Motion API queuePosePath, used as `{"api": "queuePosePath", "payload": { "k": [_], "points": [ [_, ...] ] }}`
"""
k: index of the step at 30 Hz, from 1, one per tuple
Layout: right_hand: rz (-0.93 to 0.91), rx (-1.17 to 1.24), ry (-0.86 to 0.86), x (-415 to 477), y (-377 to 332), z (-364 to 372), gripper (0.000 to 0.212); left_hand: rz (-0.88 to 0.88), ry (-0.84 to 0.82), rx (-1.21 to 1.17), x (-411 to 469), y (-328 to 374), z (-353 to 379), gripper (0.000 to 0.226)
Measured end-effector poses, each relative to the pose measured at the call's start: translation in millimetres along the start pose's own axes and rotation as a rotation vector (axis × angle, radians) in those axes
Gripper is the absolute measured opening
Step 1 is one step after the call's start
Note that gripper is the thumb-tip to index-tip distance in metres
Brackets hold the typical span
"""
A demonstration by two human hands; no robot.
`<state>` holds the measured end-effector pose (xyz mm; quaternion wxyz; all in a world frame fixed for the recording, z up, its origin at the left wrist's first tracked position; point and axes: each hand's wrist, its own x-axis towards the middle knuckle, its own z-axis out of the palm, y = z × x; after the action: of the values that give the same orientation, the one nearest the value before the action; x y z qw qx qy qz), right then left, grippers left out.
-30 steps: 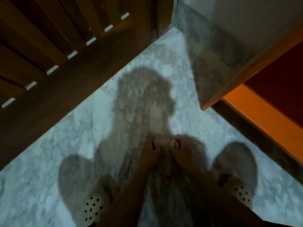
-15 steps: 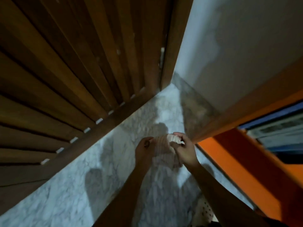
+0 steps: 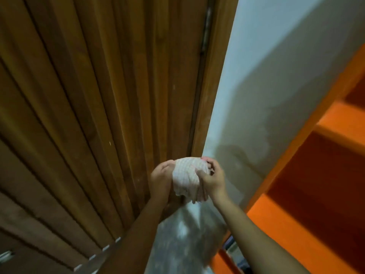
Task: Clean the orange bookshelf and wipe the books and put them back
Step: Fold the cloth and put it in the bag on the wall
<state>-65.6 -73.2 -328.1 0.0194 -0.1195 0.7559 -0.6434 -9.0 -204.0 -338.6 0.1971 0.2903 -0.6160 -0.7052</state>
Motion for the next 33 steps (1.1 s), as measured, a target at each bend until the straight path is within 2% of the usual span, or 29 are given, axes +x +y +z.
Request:
{"api": "queuePosePath", "payload": {
  "k": [6,10,14,18,22,26,33],
  "points": [
    [-0.188,0.008,0.052,-10,-106,-27,0.032,0.085,-0.146,-0.132,-28,88,14,0.016],
    [-0.273,-0.028,0.22,-38,-138,-43,0.034,0.126,-0.293,-0.12,-46,123,23,0.014],
    [-0.278,-0.057,0.43,-84,-153,-72,0.035,0.148,-0.446,-0.106,-78,146,37,0.011],
    [-0.229,-0.118,0.629,-149,-164,-114,0.032,0.18,-0.666,-0.044,-129,151,64,0.016],
    [-0.131,-0.171,0.814,-222,-173,-165,0.028,0.265,-0.889,-0.036,-208,156,97,0.015],
    [-0.127,-0.274,0.998,-299,-184,-210,0.025,0.341,-1.1,-0.061,-294,155,125,0.019],
    [-0.058,-0.368,1.309,-427,-186,-282,0.023,0.387,-1.385,-0.086,-439,132,169,0.014]
  ]
}}
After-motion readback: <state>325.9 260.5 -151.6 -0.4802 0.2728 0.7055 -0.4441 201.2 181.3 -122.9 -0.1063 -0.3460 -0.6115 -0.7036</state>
